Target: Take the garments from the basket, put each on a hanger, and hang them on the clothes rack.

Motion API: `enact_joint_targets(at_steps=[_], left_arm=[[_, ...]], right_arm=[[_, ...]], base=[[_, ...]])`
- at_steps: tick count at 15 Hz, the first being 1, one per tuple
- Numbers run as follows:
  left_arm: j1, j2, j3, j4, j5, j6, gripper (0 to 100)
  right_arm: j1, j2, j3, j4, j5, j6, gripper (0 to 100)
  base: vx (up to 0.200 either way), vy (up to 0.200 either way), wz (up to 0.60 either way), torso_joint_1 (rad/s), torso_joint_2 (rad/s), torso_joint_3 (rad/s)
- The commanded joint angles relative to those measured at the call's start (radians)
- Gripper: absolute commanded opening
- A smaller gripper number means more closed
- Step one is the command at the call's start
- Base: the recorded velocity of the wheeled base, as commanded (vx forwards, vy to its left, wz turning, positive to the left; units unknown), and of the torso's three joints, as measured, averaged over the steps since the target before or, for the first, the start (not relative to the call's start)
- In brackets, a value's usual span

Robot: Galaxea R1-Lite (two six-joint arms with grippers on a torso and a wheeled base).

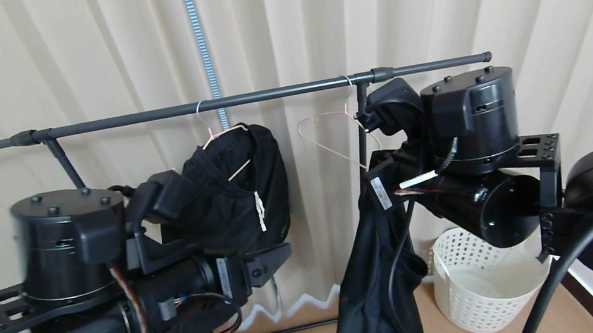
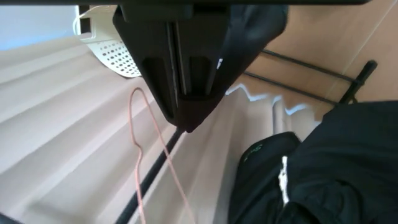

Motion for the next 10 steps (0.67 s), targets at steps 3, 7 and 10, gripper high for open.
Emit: enact_joint_targets(at_steps=[3, 7, 10], left_arm=[[-0.149, 0.271, 0.027, -0.236, 0.263, 0.001, 100], [-0.221, 0.308, 0.119, -0.403, 0.257, 0.007, 100], [-0.221, 0.372, 0.102, -0.418, 0.260, 0.006, 100]], right_arm=[[0.064, 0.067, -0.063, 0.025, -0.021, 0.071, 0], [0.118, 0.067, -0.057, 0.026, -0.020, 0.157, 0], [0.156, 0.071, -0.044, 0.039, -0.020, 0.203, 0]], base=[[0.000, 0.000, 0.00, 0.000, 0.00, 0.000], [0.000, 0.000, 0.00, 0.000, 0.00, 0.000], [0.000, 0.000, 0.00, 0.000, 0.00, 0.000]])
